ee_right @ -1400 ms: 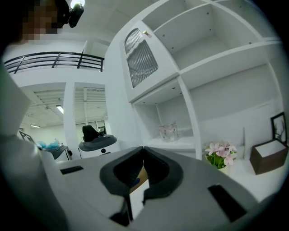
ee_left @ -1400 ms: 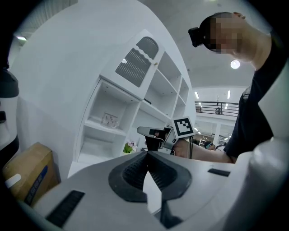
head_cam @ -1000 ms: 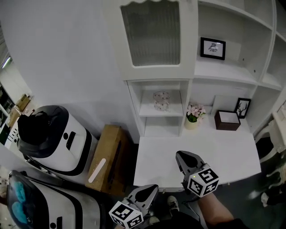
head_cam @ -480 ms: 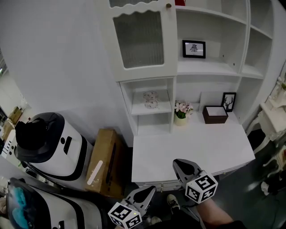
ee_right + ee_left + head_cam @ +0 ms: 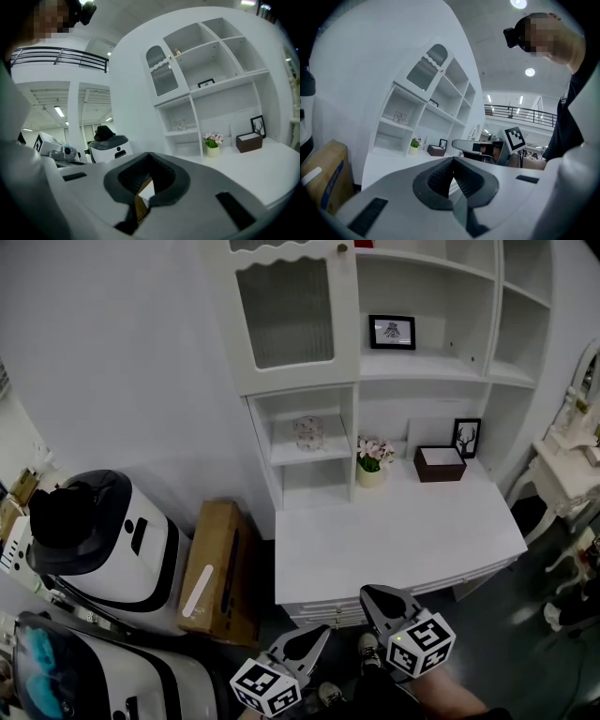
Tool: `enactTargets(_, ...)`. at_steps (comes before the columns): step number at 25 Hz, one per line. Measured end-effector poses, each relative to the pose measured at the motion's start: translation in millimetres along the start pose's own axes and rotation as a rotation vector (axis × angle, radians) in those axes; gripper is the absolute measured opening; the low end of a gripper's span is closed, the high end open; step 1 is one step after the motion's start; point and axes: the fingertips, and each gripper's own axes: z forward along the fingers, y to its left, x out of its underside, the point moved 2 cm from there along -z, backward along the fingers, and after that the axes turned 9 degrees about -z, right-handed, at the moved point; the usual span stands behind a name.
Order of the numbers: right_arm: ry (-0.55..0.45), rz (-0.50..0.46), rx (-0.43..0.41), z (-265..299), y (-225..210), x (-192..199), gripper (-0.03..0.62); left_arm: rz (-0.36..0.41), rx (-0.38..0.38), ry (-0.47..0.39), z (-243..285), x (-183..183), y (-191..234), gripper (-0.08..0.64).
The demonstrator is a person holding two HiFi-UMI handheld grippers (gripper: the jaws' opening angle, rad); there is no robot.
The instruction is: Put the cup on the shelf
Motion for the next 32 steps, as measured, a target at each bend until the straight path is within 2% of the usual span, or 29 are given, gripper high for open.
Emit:
enactTargets(6, 0.010, -0.018, 0.016, -32, 14, 3, 0.005, 0.008, 0.054, 0.011, 5, 8, -23, 0.005)
enactTargets(11, 0.010, -0.022, 0.017, -53, 11, 6, 0.005, 0.018, 0.059, 0.018, 10, 13, -37, 0.005)
enactTargets(17, 0.018, -0.015, -0.021, -74, -3, 13, 0.005, 0.013, 0.021, 0.014, 25, 23, -52, 0.005)
enactTargets(32, 0.049, -0.008, -0.156, -146, -34, 36, 0.004, -0.012, -0.092, -0.031, 58, 64, -120, 0.005)
